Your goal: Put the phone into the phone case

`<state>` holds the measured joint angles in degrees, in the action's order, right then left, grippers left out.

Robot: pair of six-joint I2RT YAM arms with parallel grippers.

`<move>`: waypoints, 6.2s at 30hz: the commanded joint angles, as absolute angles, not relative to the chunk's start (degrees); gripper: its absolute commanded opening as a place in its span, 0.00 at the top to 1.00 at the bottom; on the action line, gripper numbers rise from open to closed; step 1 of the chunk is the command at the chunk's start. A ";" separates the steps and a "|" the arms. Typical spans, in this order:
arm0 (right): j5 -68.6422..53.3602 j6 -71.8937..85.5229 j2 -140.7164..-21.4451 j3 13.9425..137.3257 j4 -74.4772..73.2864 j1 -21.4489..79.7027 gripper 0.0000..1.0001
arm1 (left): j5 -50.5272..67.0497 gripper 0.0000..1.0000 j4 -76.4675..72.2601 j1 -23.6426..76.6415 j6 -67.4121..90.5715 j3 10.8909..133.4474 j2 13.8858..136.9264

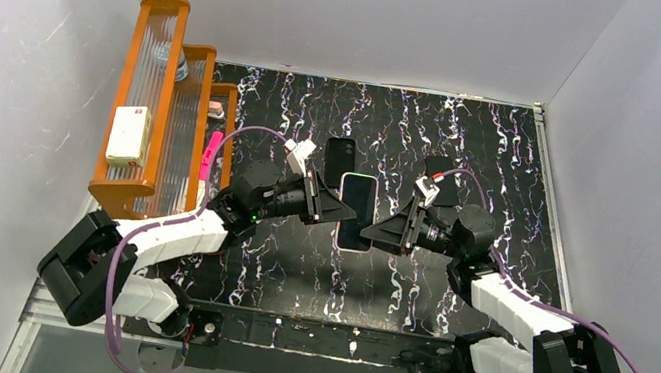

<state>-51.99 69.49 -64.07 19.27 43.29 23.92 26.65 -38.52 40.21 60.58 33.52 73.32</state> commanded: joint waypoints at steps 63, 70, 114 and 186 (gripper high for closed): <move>-33.47 55.70 -55.44 25.11 6.50 24.72 0.01 | 14.82 0.79 -0.50 38.21 43.80 42.02 86.63; -28.55 52.33 -56.02 28.82 -1.39 24.72 0.01 | 10.98 0.60 6.78 38.18 41.18 45.21 85.00; 5.06 10.55 -109.28 78.46 -22.14 7.95 0.01 | -4.25 0.02 19.20 38.27 11.40 50.49 57.46; -6.35 26.54 -97.13 56.60 -13.89 12.38 0.39 | -22.05 0.48 10.17 37.84 31.23 76.51 107.58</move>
<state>-4.05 25.23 -99.29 58.72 -13.17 12.01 -17.26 13.82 38.06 28.77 73.25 105.03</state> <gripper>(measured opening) 0.774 0.550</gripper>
